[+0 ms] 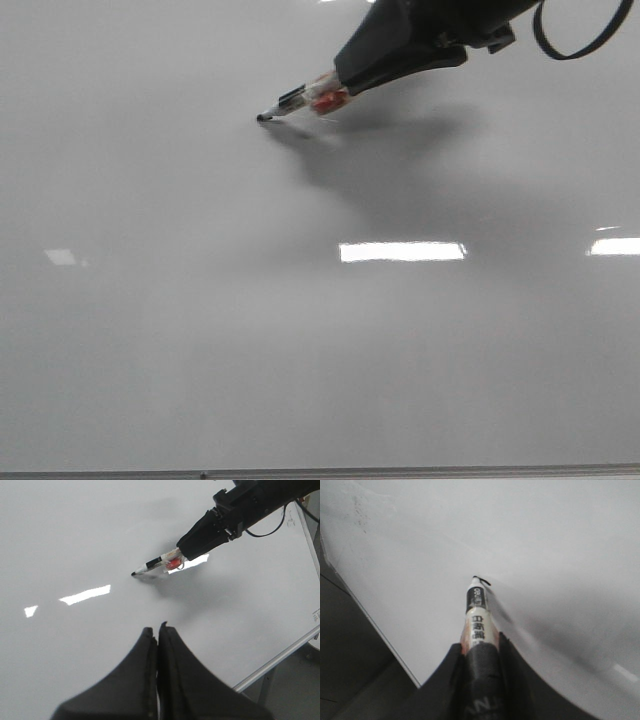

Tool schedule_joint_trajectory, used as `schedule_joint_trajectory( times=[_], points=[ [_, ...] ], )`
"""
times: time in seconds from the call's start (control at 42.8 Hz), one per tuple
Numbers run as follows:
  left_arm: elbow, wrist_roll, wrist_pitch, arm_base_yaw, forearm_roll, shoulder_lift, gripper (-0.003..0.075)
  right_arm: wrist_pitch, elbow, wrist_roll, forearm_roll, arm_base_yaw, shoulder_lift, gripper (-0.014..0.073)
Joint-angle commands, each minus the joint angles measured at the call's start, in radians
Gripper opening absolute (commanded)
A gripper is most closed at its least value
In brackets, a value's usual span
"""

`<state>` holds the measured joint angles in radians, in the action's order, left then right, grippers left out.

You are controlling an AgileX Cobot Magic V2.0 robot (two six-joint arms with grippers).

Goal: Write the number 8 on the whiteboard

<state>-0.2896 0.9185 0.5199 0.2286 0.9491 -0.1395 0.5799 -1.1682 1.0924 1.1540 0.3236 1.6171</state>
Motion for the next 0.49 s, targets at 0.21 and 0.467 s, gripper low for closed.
schedule_joint_trajectory(
  times=[0.21, 0.467],
  points=[
    [-0.025, 0.002, -0.052, -0.002, 0.04, -0.01, -0.0021, -0.045, 0.002, -0.013, -0.029, 0.04, 0.027, -0.0058],
    [-0.025, 0.002, -0.052, -0.002, 0.04, -0.01, -0.0021, -0.09, 0.157, -0.015, -0.043, -0.03, -0.068, -0.0058]
  ],
)
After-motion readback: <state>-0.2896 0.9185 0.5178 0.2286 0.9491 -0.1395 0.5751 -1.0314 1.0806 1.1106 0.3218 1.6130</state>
